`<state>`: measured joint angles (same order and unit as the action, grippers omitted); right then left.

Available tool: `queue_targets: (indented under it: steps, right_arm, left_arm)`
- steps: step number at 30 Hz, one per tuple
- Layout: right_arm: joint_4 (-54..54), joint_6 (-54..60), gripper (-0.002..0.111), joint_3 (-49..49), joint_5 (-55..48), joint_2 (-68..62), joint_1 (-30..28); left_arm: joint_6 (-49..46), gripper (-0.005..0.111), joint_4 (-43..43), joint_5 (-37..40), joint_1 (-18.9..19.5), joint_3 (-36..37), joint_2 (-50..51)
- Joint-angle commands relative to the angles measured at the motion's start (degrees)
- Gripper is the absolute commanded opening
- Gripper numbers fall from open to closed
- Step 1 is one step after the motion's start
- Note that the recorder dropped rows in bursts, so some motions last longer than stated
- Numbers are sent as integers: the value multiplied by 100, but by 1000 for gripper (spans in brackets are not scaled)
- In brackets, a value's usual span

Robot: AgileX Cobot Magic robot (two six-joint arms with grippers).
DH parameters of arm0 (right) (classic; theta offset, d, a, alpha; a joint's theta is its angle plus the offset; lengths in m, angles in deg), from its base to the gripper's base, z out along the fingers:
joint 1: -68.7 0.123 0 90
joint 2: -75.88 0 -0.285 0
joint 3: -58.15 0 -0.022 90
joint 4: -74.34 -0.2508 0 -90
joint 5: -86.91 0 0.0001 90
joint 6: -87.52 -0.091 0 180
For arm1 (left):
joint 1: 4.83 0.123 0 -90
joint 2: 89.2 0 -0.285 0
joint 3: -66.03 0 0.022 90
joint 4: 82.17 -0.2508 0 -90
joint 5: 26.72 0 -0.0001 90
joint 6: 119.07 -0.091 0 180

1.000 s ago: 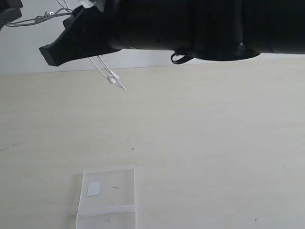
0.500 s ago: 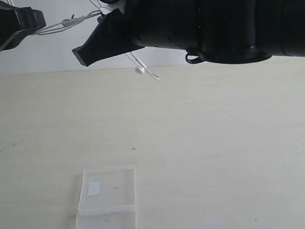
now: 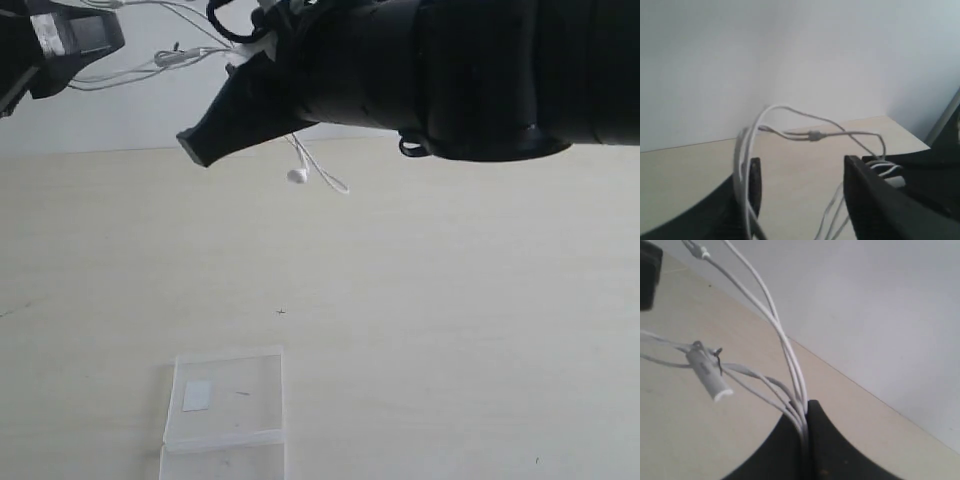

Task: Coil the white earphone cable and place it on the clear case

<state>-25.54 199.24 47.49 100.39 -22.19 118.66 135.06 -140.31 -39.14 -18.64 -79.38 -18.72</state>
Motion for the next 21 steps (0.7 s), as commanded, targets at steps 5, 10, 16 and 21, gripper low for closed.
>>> queue_targets:
  steps: [5,10,16,21]
  right_arm:
    - [-7,782,0,-158,1790,32,-17]
    - [-7,956,0,-158,2497,43,-17]
    - [-7,956,0,-158,1680,208,-1]
    - [-7,784,0,-192,1625,447,-1]
  left_arm:
    - [288,56,-14,-172,6,53,-7]
    - [288,55,-14,148,6,286,-4]
    - [264,55,-14,1052,6,644,-4]
    - [274,35,107,1943,6,962,-16]
